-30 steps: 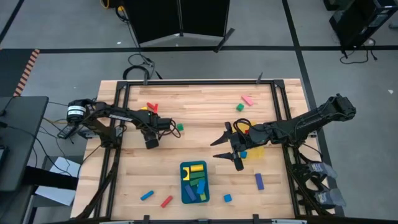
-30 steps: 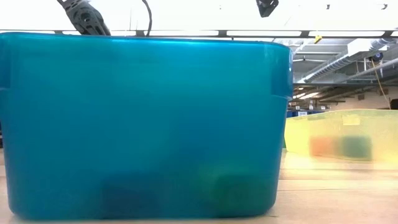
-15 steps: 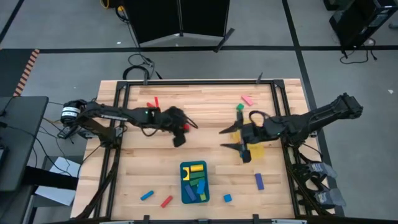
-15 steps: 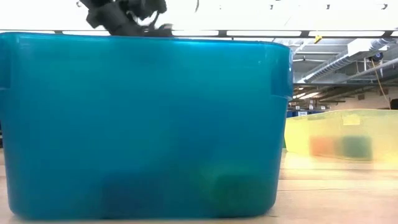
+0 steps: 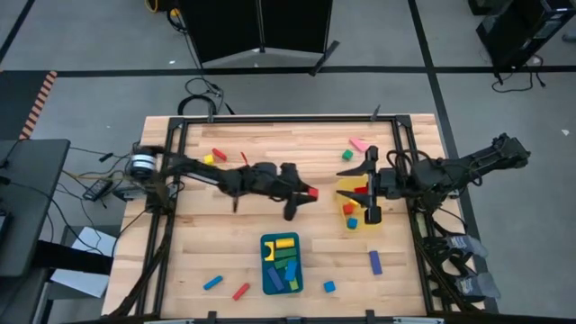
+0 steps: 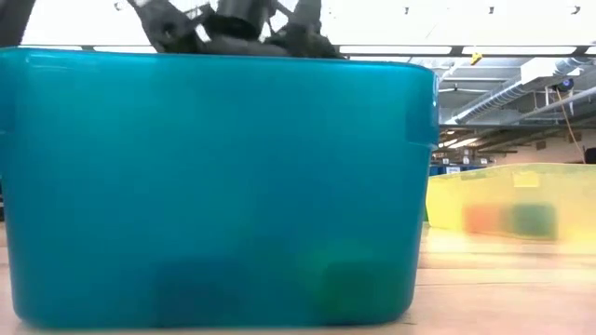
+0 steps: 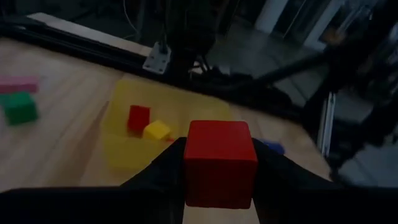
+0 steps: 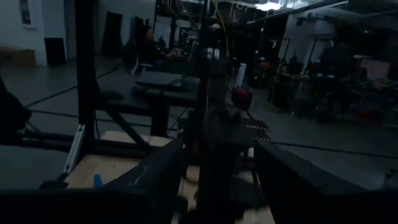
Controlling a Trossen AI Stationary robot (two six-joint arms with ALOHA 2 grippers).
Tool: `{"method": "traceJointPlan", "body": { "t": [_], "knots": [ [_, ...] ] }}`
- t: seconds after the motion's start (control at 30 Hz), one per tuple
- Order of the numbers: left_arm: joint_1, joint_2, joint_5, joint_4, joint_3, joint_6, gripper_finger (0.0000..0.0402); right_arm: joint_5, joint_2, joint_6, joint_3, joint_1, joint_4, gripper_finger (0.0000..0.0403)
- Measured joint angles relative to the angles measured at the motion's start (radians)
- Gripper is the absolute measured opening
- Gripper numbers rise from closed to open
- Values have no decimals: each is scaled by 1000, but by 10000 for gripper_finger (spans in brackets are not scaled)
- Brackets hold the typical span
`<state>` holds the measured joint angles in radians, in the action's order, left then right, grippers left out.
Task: Sort blocks by size
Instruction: Put the small red block into the yellow bin, then put the small green block into the yellow bin
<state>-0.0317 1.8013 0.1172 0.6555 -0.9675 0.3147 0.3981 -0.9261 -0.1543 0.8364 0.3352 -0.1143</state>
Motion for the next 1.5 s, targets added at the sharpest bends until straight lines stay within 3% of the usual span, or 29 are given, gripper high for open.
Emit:
{"method": "traceJointPlan", "body": {
  "t": [0.3, 0.53, 0.7, 0.87, 1.07, 1.17, 1.33, 1.5],
  "knots": [
    [1, 329, -7, 35, -354, 63, 137, 2, -4, -9, 0, 0, -18, 210],
    [1, 506, -38, -185, -639, 35, 137, 2, -4, -11, 0, 21, -22, 205],
    [1, 570, -73, -268, -746, 32, 137, 2, -4, -13, 0, 31, -21, 206],
    [-1, 578, -98, -299, -755, 31, 143, 2, -4, -13, 0, 32, -20, 202],
    [-5, 578, -76, -313, -755, 23, 259, 2, -4, -4, 0, 32, -19, 199],
    [-12, 578, -44, -303, -748, 34, 290, 2, -4, 6, 0, 32, -15, 200],
    [-30, 533, -54, -247, -683, 37, 284, 1, -4, 49, 0, 33, 13, 200],
    [-57, 399, -98, -96, -486, 45, 248, 1, -5, 81, 0, 51, 50, 195]
  ]
}}
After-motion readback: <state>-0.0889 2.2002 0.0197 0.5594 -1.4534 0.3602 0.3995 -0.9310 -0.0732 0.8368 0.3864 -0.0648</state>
